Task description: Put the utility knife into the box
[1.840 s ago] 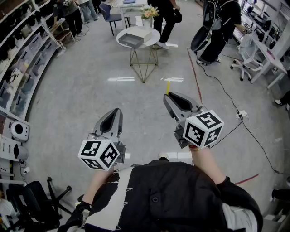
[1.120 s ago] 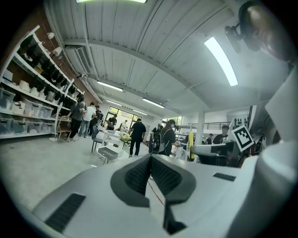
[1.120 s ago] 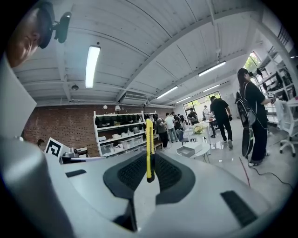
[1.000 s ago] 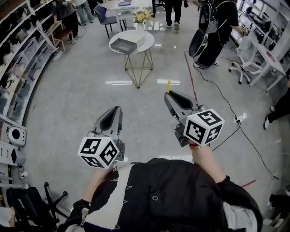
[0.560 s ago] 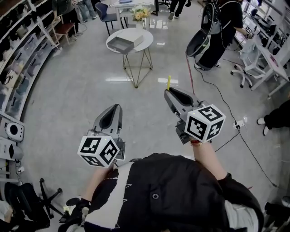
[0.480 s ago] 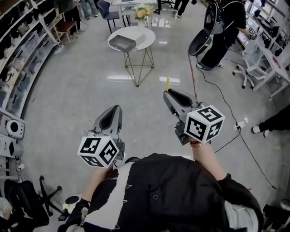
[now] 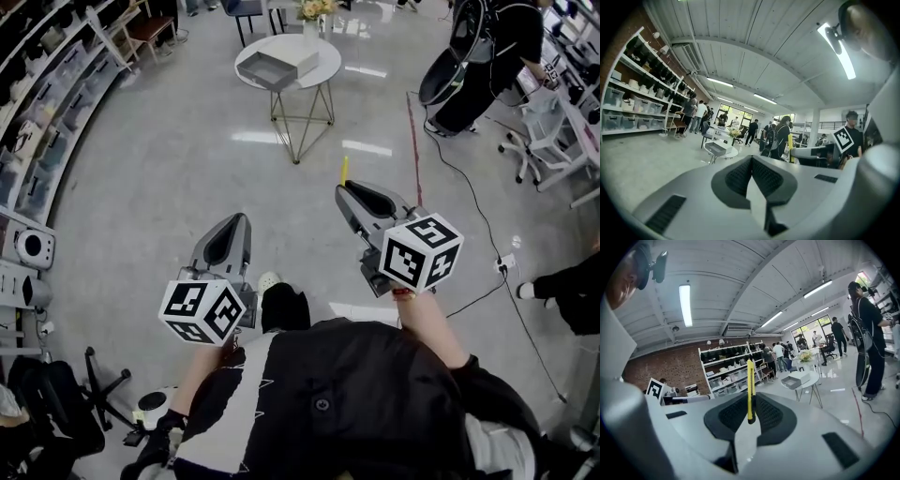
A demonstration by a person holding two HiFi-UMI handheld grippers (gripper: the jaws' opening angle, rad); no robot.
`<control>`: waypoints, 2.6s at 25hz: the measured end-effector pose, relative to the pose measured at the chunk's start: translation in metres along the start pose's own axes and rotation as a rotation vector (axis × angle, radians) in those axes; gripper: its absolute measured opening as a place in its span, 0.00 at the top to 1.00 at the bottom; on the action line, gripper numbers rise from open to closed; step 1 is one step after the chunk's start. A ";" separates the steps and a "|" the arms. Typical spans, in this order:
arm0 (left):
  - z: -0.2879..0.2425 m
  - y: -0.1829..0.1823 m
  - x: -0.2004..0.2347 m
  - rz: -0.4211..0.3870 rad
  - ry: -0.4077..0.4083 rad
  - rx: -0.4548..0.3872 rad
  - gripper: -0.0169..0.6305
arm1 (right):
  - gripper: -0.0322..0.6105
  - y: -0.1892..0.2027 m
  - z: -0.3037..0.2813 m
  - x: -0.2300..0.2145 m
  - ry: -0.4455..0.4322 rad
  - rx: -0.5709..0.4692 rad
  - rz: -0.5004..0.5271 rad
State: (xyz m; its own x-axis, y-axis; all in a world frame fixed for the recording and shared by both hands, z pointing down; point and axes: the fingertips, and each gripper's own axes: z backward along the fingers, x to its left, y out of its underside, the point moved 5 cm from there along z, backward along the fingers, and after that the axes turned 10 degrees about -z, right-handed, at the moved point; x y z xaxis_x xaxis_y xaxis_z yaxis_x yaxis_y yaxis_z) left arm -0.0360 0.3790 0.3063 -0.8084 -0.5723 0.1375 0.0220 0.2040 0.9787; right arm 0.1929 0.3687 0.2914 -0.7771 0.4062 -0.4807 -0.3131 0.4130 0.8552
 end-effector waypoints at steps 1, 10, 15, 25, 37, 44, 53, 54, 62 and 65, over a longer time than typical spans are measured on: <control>-0.006 -0.002 0.007 0.000 0.002 -0.001 0.96 | 0.86 -0.002 -0.008 -0.001 0.000 0.002 0.000; -0.058 -0.035 0.062 -0.027 0.043 -0.025 0.96 | 0.86 -0.034 -0.072 -0.009 0.022 -0.011 0.008; -0.090 -0.056 0.100 -0.045 0.070 -0.026 0.96 | 0.86 -0.061 -0.114 -0.014 0.040 -0.042 0.007; -0.130 -0.075 0.179 -0.052 0.086 -0.021 0.96 | 0.86 -0.080 -0.194 -0.019 0.071 -0.066 -0.007; -0.131 -0.084 0.252 -0.024 0.065 -0.044 0.96 | 0.86 -0.082 -0.259 -0.001 0.084 -0.049 0.005; -0.123 -0.079 0.271 0.010 0.077 -0.034 0.96 | 0.86 -0.074 -0.271 0.008 0.095 -0.019 -0.014; -0.118 -0.075 0.283 0.020 0.073 -0.040 0.96 | 0.86 -0.069 -0.277 0.009 0.102 -0.017 -0.006; -0.117 -0.075 0.283 0.021 0.071 -0.041 0.96 | 0.86 -0.069 -0.277 0.009 0.104 -0.013 -0.007; -0.107 -0.069 0.292 0.036 0.027 -0.026 0.96 | 0.86 -0.068 -0.289 0.005 0.093 0.004 -0.019; -0.107 -0.067 0.294 0.044 0.020 -0.019 0.96 | 0.86 -0.066 -0.297 0.006 0.081 0.014 -0.024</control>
State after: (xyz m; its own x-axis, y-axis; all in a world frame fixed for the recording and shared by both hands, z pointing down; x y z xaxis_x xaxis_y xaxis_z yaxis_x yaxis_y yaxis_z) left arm -0.2121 0.1117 0.2978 -0.7945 -0.5788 0.1835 0.0687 0.2145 0.9743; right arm 0.0466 0.1017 0.2893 -0.8112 0.3290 -0.4834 -0.3250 0.4337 0.8404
